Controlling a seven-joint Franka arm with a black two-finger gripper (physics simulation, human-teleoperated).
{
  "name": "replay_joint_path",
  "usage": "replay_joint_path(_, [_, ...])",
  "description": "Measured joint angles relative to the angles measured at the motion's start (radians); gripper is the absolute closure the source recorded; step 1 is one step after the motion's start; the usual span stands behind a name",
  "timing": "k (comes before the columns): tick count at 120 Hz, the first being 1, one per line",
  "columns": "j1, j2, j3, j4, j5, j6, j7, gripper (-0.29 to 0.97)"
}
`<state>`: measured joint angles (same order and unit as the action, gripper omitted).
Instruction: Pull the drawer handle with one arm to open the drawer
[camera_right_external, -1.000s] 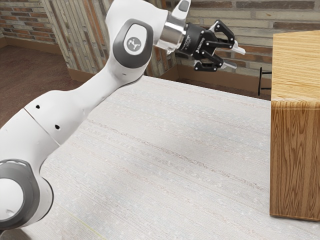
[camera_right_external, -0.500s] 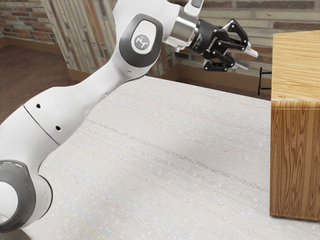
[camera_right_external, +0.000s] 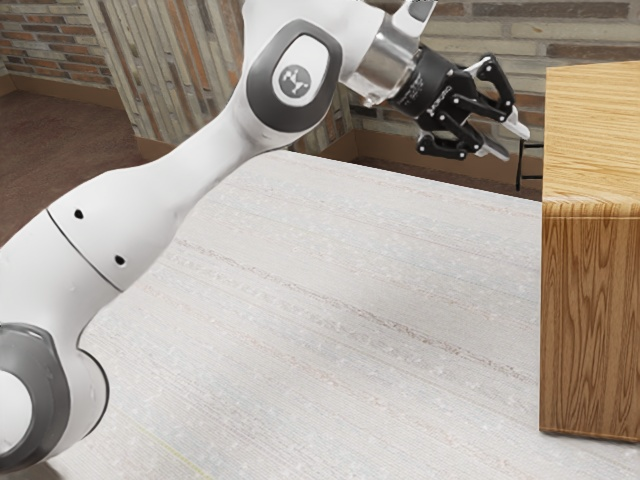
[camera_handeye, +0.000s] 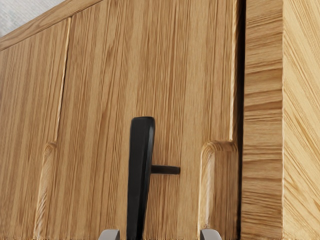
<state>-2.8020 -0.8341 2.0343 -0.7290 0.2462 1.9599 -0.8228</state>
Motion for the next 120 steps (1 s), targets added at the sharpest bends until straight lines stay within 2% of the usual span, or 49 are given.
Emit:
replay_joint_path(50, [-0.009,0.009,0.015,0.003,-0.003,-0.068,-0.072,0.6])
replay_joint_path(120, [-0.01,0.007,0.044,0.001,-0.001,-0.091,-0.129,0.59])
